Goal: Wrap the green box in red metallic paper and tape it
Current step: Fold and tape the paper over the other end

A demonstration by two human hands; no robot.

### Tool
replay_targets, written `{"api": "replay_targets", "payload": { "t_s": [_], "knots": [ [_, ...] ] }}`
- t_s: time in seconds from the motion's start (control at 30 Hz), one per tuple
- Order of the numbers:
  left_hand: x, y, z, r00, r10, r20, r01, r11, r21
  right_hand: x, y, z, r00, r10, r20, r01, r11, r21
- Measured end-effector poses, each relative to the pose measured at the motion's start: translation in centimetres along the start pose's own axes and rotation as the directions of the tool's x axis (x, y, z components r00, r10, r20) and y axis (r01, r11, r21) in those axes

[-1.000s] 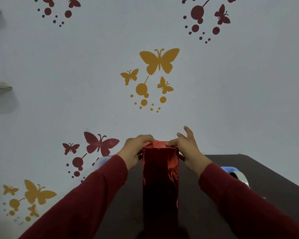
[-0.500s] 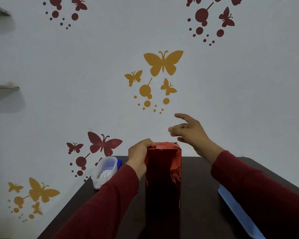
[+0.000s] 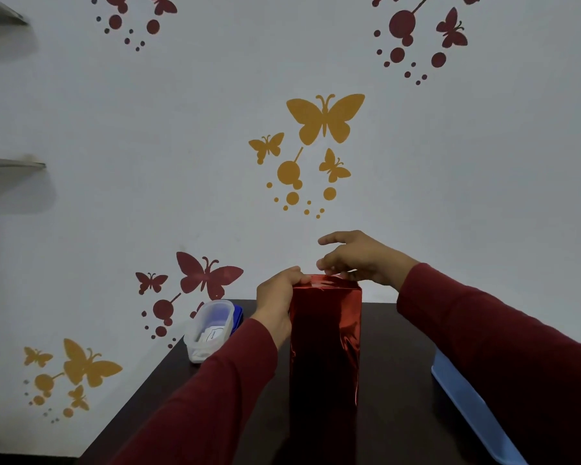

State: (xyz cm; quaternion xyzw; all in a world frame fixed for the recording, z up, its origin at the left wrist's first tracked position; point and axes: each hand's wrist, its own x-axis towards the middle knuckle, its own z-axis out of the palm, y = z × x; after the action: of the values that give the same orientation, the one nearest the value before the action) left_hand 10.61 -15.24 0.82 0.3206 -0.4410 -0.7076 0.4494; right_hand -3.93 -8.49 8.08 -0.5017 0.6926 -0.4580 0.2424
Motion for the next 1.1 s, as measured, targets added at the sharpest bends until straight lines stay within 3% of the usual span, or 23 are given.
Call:
{"api": "replay_targets", "payload": {
  "t_s": [0.2, 1.1],
  "knots": [
    [0.1, -0.2, 0.1, 1.0, 0.025, 0.012, -0.025, 1.0, -0.017, 0.8, -0.3, 0.1, 0.999, 0.033, 0.001, -0.033, 0.994, -0.103],
    [0.3, -0.8, 0.6, 0.991, 0.112, -0.077, -0.106, 0.991, 0.084, 1.3, -0.8, 1.1, 0.994, 0.084, -0.072, -0.099, 0.967, -0.235]
  ]
}}
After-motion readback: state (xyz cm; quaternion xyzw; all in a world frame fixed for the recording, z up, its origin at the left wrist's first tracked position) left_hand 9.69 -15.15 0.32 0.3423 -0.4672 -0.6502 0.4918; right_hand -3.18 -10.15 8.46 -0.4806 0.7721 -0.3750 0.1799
